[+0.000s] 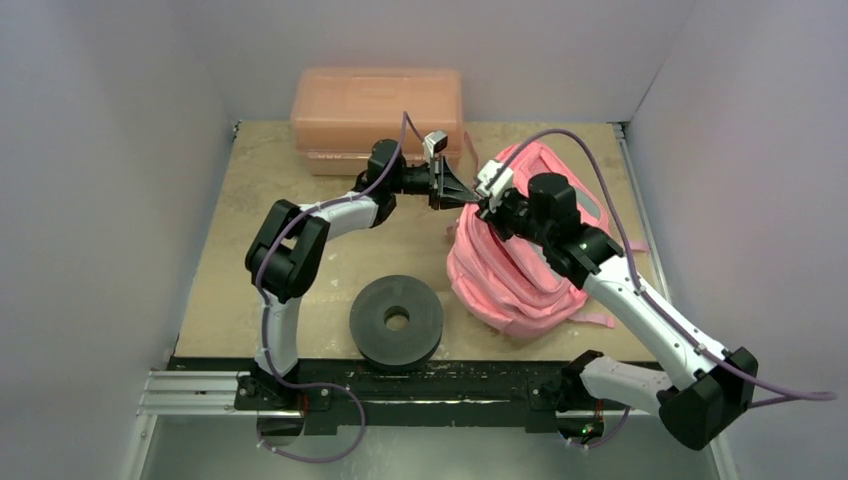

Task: Pack the student bag
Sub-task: Zip the student bag at the center of the board.

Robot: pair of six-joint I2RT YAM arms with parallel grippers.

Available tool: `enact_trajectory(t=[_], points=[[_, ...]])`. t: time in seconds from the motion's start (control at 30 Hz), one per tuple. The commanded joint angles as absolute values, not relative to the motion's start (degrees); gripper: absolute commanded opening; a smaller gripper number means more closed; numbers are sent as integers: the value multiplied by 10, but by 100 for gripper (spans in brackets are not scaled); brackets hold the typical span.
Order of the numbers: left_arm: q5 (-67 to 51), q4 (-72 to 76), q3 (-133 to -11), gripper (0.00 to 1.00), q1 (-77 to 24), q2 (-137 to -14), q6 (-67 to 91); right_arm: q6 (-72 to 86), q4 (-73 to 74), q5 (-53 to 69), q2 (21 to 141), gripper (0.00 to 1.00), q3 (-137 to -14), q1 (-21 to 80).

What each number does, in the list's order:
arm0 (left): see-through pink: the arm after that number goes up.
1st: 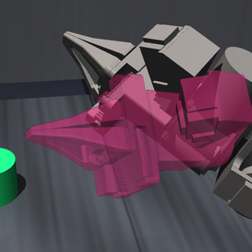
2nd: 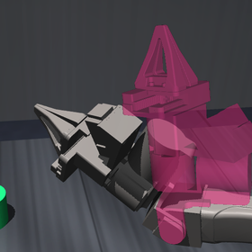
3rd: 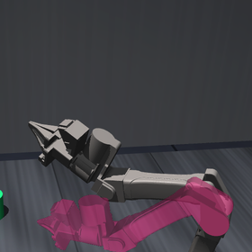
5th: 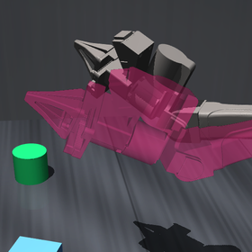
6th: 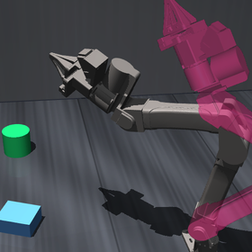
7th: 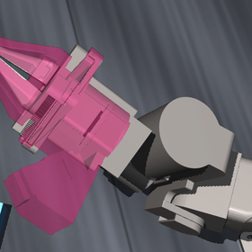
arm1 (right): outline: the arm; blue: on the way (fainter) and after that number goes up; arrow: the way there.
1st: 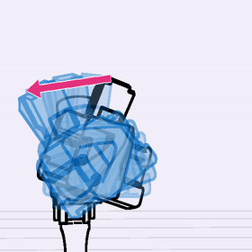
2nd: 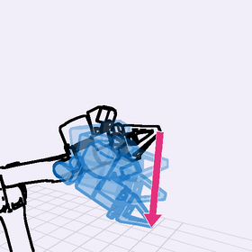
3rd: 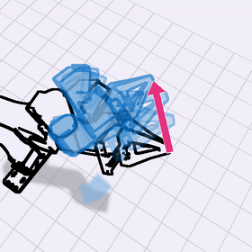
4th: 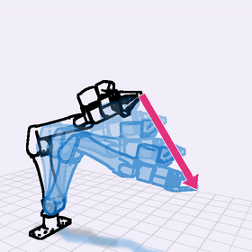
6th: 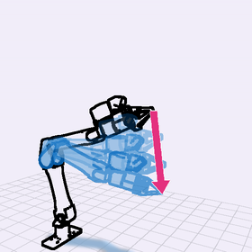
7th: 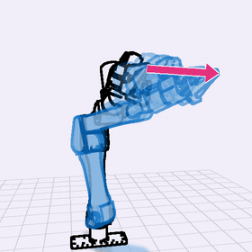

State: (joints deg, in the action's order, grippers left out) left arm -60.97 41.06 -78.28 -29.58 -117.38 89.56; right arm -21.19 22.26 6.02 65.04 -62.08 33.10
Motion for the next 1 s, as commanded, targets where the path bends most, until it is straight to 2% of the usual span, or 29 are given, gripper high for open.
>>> enact_trajectory(t=[0.0,0.07,0.33,0.53,0.6,0.7,0.8,0.97], points=[[-592,521,-798,0,-264,-1163,943,-172,6,272,612,0,-523,276],[-586,518,-796,0,-260,-1171,944,-192,-6,322,627,0,-518,274],[-542,496,-776,0,-218,-1195,931,-237,185,407,682,0,-550,276],[-546,484,-779,0,-213,-1205,919,-165,214,343,585,2,-460,280],[-549,482,-778,0,-213,-1206,916,-151,220,336,565,0,-460,280],[-550,485,-780,0,-209,-1208,920,-110,230,295,550,4,-480,280],[-548,480,-790,0,-204,-1208,921,-54,238,237,558,4,-496,280],[-550,474,-793,0,-204,-1204,916,30,269,212,565,41,-493,282]])
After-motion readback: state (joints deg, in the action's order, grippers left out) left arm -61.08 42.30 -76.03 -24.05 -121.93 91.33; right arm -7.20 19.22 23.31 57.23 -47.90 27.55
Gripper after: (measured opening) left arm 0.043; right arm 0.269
